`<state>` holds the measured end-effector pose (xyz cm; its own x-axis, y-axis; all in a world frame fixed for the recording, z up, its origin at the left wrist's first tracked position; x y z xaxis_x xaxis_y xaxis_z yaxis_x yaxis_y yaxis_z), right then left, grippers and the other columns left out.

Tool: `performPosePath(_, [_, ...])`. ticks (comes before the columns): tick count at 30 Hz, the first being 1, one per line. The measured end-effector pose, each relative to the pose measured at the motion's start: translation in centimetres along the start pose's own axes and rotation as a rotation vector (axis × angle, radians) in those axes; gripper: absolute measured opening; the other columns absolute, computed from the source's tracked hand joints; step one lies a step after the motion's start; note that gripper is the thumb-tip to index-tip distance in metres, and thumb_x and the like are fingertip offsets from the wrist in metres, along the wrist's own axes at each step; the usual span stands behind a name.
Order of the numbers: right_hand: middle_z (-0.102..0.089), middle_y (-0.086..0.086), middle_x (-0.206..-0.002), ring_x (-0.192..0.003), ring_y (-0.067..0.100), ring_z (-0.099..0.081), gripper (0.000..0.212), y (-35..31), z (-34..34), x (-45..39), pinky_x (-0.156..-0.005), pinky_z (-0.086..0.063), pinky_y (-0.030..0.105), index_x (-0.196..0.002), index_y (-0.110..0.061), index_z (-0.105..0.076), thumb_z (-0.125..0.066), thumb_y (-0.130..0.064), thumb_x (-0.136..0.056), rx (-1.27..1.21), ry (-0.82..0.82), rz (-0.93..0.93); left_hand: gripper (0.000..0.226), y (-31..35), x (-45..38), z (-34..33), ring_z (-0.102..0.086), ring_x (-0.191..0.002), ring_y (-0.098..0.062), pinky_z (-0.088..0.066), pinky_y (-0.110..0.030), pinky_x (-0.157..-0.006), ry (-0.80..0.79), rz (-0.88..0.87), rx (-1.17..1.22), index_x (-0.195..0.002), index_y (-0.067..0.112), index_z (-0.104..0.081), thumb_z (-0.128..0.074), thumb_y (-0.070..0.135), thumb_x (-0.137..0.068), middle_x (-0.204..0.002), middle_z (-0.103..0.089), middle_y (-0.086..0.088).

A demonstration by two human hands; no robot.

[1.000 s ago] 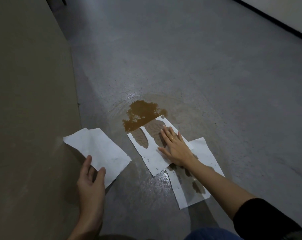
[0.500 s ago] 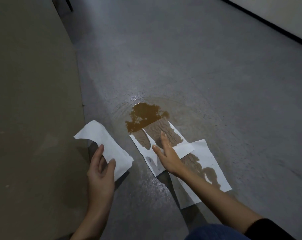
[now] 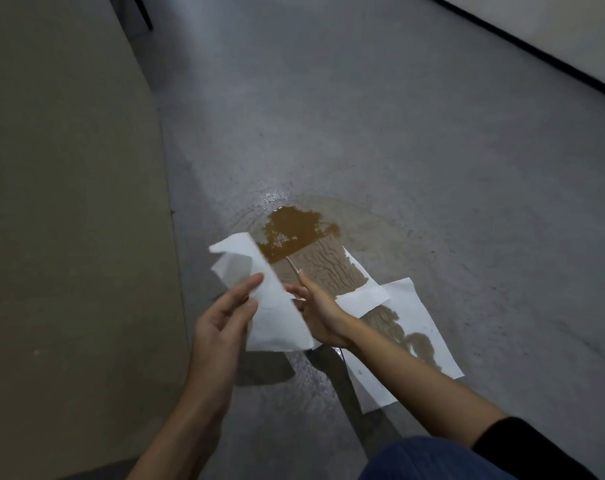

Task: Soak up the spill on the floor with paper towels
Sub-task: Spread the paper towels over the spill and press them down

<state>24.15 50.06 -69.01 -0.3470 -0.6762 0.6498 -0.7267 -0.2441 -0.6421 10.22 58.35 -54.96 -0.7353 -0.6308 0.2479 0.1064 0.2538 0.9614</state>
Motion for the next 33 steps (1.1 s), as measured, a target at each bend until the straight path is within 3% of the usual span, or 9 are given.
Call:
performPosePath(5, [-0.071, 0.006, -0.106, -0.092, 0.021, -0.066, 0.063, -0.2, -0.6, 1.8, -0.084, -0.045, 0.037, -0.127, -0.017, -0.052, -0.034, -0.066, -0.092, -0.18, -0.16, -0.106, 0.033, 1.6, 0.2, -0.2, -0.064, -0.11, -0.009, -0.053, -0.026, -0.091, -0.102, -0.017, 0.11, -0.111, 0.008, -0.068, -0.049, 0.02, -0.086, -0.115, -0.071, 0.001])
performPosePath(8, [-0.062, 0.011, -0.12, -0.102, 0.025, -0.064, 0.058, -0.6, 0.0, 1.8, -0.092, -0.045, 0.04, -0.129, -0.013, -0.051, -0.043, -0.059, -0.095, -0.288, -0.254, -0.111, 0.026, 1.8, 0.2, 0.3, -0.068, -0.094, -0.003, -0.056, -0.018, -0.074, -0.03, -0.01, 0.122, -0.102, 0.009, -0.07, -0.047, 0.014, -0.091, -0.104, -0.074, 0.004])
performPosePath(12, [-0.069, 0.01, -0.111, -0.096, 0.022, -0.068, 0.049, -3.0, 1.4, 1.6, -0.082, -0.056, 0.035, -0.125, -0.01, -0.061, -0.06, -0.043, -0.09, -0.308, -0.158, 0.008, 0.026, 1.0, -0.1, 1.7, -0.068, -0.089, -0.001, -0.055, -0.019, -0.069, 0.097, 0.003, 0.021, -0.094, 0.019, -0.074, -0.048, 0.013, -0.096, -0.098, -0.074, 0.014])
performPosePath(15, [-0.069, 0.021, -0.113, -0.082, 0.024, -0.067, 0.049, -5.1, 2.7, 1.4, -0.063, -0.053, 0.028, -0.11, -0.006, -0.065, -0.079, -0.035, -0.073, -0.057, 0.165, 0.175, 0.026, -1.1, -0.6, 3.1, -0.066, -0.103, -0.011, -0.053, -0.035, -0.085, 0.179, 0.033, -0.003, -0.094, 0.022, -0.075, -0.052, 0.013, -0.095, -0.107, -0.073, 0.009])
performPosePath(17, [-0.072, 0.018, -0.106, -0.077, 0.02, -0.069, 0.038, -6.9, 3.3, 1.1, -0.063, -0.054, 0.028, -0.113, -0.001, -0.064, -0.074, -0.022, -0.082, 0.088, 0.331, 0.356, 0.027, -2.8, -0.7, 3.7, -0.062, -0.113, -0.016, -0.048, -0.043, -0.097, 0.235, 0.05, -0.009, -0.097, 0.023, -0.075, -0.052, 0.009, -0.095, -0.116, -0.07, 0.004])
performPosePath(21, [-0.071, -0.006, -0.088, -0.073, 0.002, -0.063, 0.012, -11.0, 1.6, 0.4, -0.066, -0.051, 0.023, -0.101, -0.015, -0.068, -0.063, -0.016, -0.091, 0.466, 0.382, 0.667, 0.034, -5.7, -0.5, 4.2, -0.053, -0.124, -0.015, -0.038, -0.045, -0.109, 0.314, 0.047, -0.088, -0.105, 0.029, -0.069, -0.054, 0.001, -0.092, -0.131, -0.059, 0.002])
performPosePath(25, [-0.069, 0.001, -0.087, -0.074, 0.009, -0.058, 0.016, -14.0, -0.2, -3.1, -0.062, -0.038, 0.021, -0.101, -0.007, -0.069, -0.059, -0.017, -0.092, 0.93, 0.455, 0.802, 0.038, -8.0, -0.9, 4.4, -0.05, -0.125, -0.016, -0.038, -0.043, -0.109, 0.337, 0.108, -0.075, -0.114, 0.027, -0.064, -0.053, -0.003, -0.092, -0.133, -0.056, -0.007])
performPosePath(28, [-0.065, 0.006, -0.08, -0.07, 0.02, -0.055, 0.012, -15.5, -0.7, -6.6, -0.056, -0.035, 0.029, -0.091, -0.004, -0.065, -0.057, -0.013, -0.092, 1.119, 0.506, 0.799, 0.039, -9.0, -1.6, 4.2, -0.053, -0.12, -0.02, -0.046, -0.017, -0.092, 0.321, 0.086, -0.095, -0.107, 0.02, -0.065, -0.051, -0.012, -0.089, -0.13, -0.058, -0.018])
performPosePath(33, [-0.066, 0.014, -0.078, -0.074, 0.033, -0.062, 0.016, -16.6, 1.7, -12.1, -0.061, -0.045, 0.037, -0.073, -0.014, -0.055, -0.053, -0.01, -0.089, 1.194, 0.612, 0.675, 0.067, -11.0, -1.8, 4.5, -0.063, -0.084, 0.011, -0.046, -0.004, -0.077, 0.296, 0.095, -0.078, -0.077, 0.042, -0.077, -0.052, -0.021, -0.084, -0.118, -0.064, -0.017])
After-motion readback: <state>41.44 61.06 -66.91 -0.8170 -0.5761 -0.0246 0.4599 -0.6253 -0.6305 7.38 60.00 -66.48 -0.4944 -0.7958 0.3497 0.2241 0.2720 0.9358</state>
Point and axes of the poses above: each hand's wrist, its own x-axis away from the middle knuckle, its own z-axis out of the back of the hand, y = z × x, the point moved 3 cm from there along -x, towards the middle knuckle
